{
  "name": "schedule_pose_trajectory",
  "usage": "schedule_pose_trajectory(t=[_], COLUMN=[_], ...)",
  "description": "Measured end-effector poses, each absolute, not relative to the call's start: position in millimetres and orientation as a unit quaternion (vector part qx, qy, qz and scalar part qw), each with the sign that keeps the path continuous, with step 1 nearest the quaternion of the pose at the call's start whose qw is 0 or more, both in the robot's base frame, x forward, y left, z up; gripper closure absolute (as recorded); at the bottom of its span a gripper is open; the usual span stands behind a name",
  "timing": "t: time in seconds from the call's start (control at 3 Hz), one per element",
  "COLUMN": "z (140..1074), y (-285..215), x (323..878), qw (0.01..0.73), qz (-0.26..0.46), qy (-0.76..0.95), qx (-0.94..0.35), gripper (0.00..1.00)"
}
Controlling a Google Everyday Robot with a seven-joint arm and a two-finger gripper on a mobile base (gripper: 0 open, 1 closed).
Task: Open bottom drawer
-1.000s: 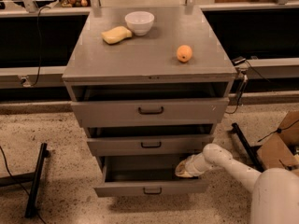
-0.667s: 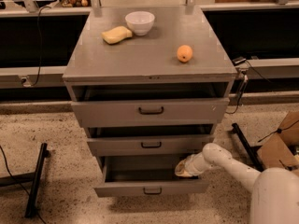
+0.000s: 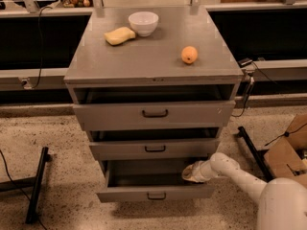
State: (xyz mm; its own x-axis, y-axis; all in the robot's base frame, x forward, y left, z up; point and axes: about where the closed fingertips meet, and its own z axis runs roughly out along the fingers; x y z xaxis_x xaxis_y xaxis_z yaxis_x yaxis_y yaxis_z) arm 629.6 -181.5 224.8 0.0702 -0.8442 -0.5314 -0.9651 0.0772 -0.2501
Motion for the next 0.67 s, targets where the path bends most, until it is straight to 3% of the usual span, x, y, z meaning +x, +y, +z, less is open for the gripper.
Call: schedule_pose_trajectory(t=[0.67], z=[183.4], y=[-197.1], x=[648.2], qw=[0.287], qz=[0.115], qy=[0.686], qx=[-0.659], gripper=[1.00])
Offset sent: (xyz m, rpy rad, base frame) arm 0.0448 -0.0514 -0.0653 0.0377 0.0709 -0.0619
